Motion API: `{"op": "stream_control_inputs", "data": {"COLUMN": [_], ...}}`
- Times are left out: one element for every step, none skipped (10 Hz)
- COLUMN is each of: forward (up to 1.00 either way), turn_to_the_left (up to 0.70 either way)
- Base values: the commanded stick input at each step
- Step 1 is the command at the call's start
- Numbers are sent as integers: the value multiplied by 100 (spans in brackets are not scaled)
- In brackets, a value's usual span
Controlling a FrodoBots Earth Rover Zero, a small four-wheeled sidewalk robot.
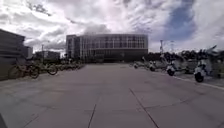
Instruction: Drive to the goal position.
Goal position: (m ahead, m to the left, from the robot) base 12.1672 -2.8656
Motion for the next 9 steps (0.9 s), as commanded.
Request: {"op": "stream_control_inputs", "data": {"forward": [70, 70, 70, 70, 70, 70, 70, 70, 70], "turn_to_the_left": [1, 1, 1, 1, 1, 1, 1, 1, 1]}}
